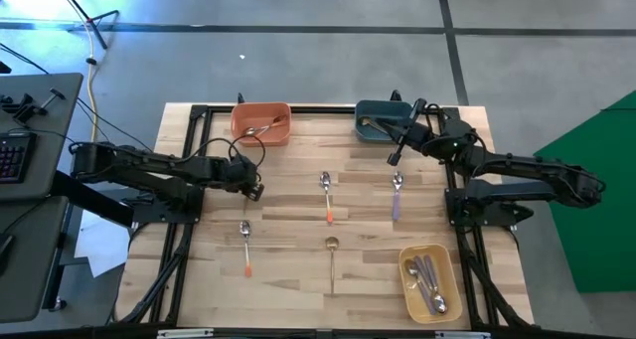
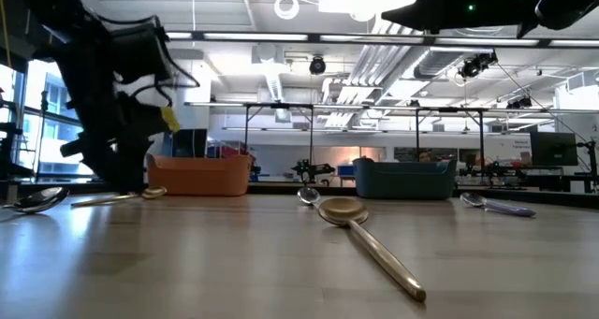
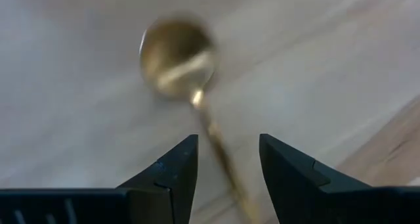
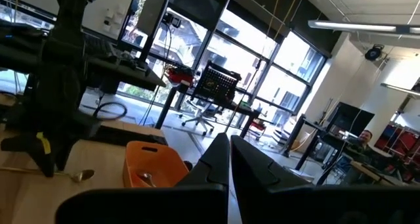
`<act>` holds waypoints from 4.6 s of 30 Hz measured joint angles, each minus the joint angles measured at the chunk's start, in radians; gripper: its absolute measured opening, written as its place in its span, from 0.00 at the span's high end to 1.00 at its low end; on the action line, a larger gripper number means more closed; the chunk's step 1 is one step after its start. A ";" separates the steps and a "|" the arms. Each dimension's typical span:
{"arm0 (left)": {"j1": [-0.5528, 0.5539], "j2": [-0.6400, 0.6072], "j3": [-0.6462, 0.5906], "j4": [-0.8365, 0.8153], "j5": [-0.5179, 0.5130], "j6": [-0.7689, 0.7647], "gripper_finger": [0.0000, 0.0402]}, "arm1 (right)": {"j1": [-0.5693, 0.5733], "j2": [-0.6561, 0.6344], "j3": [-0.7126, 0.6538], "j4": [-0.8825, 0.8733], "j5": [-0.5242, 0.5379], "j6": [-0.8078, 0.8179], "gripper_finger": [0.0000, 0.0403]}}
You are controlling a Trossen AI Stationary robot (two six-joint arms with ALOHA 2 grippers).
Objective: Sort silverware by color (type)
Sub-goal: Put the gold spoon into the blue bin
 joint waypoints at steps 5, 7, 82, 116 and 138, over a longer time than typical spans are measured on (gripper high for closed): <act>0.005 0.033 -0.046 0.040 0.014 0.022 0.63 | 0.000 0.000 0.000 0.002 0.000 0.013 1.00; 0.005 0.034 -0.051 0.052 0.003 0.046 0.65 | 0.000 0.002 0.000 0.002 0.000 0.031 1.00; 0.045 0.614 0.173 1.915 0.157 0.697 0.98 | 0.218 0.823 0.221 0.461 0.177 0.440 0.96; 0.041 0.613 0.068 1.821 0.191 0.744 0.67 | -0.321 0.541 0.301 -0.803 0.290 0.057 0.99; 0.041 0.613 0.068 1.791 0.188 0.761 0.67 | -0.366 0.626 0.301 -0.821 0.224 0.004 0.96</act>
